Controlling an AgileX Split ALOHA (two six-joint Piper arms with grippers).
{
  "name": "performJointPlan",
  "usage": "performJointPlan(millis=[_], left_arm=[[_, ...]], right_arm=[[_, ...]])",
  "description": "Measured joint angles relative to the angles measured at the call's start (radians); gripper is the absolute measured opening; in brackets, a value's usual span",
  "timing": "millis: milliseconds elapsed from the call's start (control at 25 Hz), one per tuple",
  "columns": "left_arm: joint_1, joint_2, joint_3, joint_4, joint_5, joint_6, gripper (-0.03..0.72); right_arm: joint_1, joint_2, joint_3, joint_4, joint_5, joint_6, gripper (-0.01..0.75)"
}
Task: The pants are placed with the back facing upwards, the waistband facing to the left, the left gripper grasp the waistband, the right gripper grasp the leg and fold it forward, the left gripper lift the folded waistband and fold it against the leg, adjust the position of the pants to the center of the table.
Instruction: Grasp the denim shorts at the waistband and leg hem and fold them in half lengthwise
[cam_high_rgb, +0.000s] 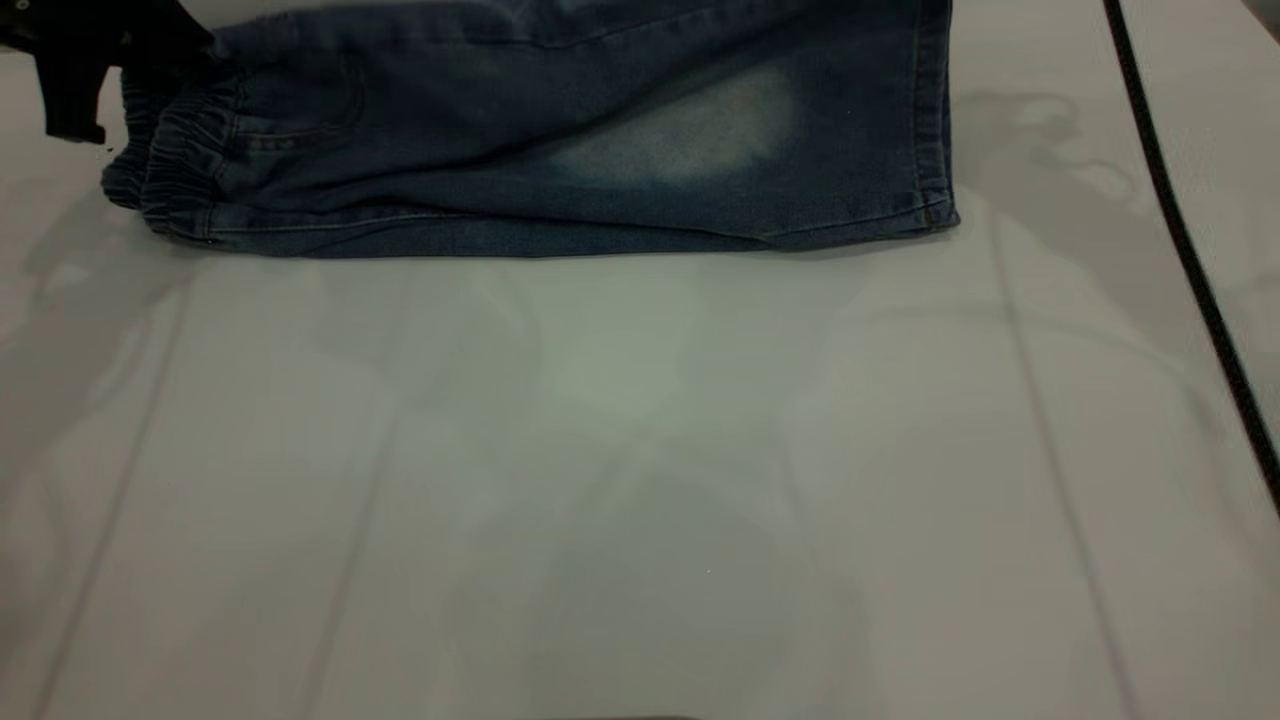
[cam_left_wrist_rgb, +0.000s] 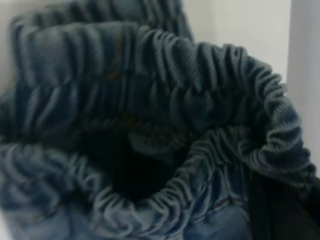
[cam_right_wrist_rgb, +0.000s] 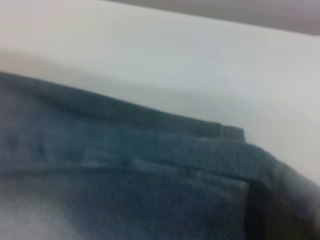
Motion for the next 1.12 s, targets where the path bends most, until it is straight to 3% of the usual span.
performJointPlan(millis=[200, 400, 600, 720, 880, 1000, 1120], left_arm=[[0.0, 0.021, -0.02, -0.001, 0.018, 0.091, 0.054], [0.0, 0.024, -0.035, -0.001, 0.03, 0.194, 0.099], [0.0, 0.026, -0.058, -0.001, 0.093, 0.251, 0.266], [0.0, 0.026, -0.081, 0.003, 0.158, 0.332, 0.396], [0.0, 0.026, -0.137, 0.016, 0.273, 0.544, 0.529], [0.004, 0.026, -0.176, 0.068, 0.394, 0.668, 0.561], [0.025, 0.026, -0.207, 0.218, 0.499, 0.682, 0.566]], right_arm=[[0.0, 0.023, -0.01, 0.001, 0.003, -0.014, 0.063], [0.0, 0.023, -0.017, 0.005, 0.013, -0.021, 0.217], [0.0, 0.023, -0.019, 0.005, 0.035, -0.021, 0.422], [0.0, 0.008, -0.019, 0.008, 0.075, -0.021, 0.496], [0.0, -0.032, -0.019, 0.021, 0.158, -0.021, 0.522], [0.001, -0.054, -0.019, 0.022, 0.279, -0.021, 0.525], [0.026, -0.056, -0.02, 0.01, 0.385, -0.021, 0.526]])
